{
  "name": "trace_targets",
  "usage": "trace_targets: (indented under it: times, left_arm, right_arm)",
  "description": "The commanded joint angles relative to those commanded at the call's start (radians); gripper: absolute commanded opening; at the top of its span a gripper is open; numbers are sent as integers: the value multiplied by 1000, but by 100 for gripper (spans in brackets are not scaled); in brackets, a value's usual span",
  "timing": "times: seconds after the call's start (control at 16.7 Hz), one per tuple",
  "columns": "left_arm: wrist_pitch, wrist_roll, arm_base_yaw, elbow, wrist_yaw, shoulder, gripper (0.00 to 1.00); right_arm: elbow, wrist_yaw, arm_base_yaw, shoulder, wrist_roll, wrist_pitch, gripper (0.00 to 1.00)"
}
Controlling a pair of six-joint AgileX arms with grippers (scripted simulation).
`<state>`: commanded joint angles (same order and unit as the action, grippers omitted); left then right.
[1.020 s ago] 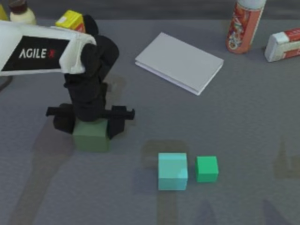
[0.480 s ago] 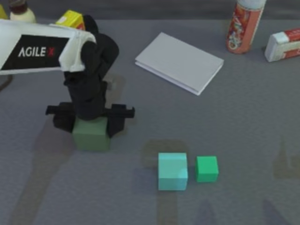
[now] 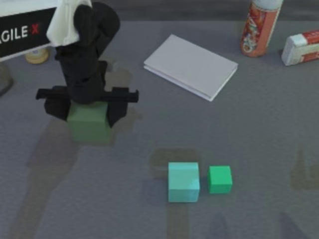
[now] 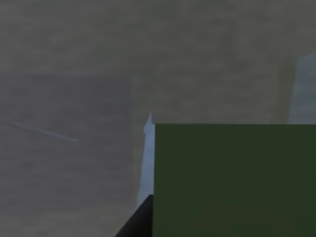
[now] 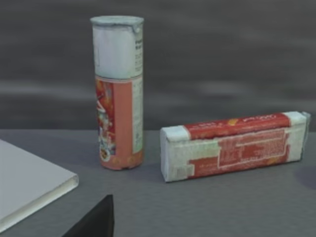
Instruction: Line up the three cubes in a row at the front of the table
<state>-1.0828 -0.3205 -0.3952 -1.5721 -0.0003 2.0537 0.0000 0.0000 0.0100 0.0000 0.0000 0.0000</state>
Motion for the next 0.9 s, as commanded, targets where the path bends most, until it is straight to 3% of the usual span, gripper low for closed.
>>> trace_targets:
  times: [0.3, 0.72, 0.9]
  left_arm:
    - [2, -15, -19, 12, -1, -7, 0]
    - [-4, -282, -209, 162, -3, -160, 0]
    - [-3, -331, -254, 196, -4, -198, 0]
  right_arm:
    - [0, 0, 0, 0, 0, 0, 100]
    - [0, 0, 0, 0, 0, 0, 100]
    - [0, 0, 0, 0, 0, 0, 100]
